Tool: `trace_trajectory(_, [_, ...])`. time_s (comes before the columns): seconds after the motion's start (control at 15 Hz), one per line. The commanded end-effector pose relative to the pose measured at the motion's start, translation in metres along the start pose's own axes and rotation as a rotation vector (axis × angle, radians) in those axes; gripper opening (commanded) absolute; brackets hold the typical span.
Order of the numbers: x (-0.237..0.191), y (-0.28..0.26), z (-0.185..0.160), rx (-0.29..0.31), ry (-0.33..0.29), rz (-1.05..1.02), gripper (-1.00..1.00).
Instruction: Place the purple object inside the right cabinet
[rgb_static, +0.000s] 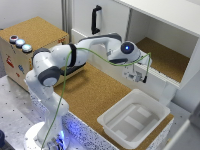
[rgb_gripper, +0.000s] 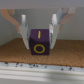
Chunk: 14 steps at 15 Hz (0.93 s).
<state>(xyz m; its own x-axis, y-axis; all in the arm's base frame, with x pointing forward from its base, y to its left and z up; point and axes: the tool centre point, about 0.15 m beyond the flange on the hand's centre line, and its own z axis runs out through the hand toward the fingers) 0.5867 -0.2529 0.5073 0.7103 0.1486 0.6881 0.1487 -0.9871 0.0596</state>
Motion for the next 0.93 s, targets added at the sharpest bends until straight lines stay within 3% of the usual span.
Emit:
trace_trajectory(0.0, [0.047,0.010,0.061,0.010,-0.086,0.007,-1.00])
trace_trajectory(0.33, [0.049,0.004,0.088,-0.035,-0.095,0.022,-1.00])
trace_trajectory(0.4, [0.047,0.005,0.086,-0.041,-0.090,0.037,1.00])
trace_trajectory(0.6, [0.029,0.009,0.047,-0.070,-0.021,0.106,1.00])
trace_trajectory(0.73, [-0.001,0.008,0.010,0.020,0.014,0.114,1.00])
trace_trajectory(0.87, [-0.029,0.003,-0.014,0.042,0.022,0.099,1.00])
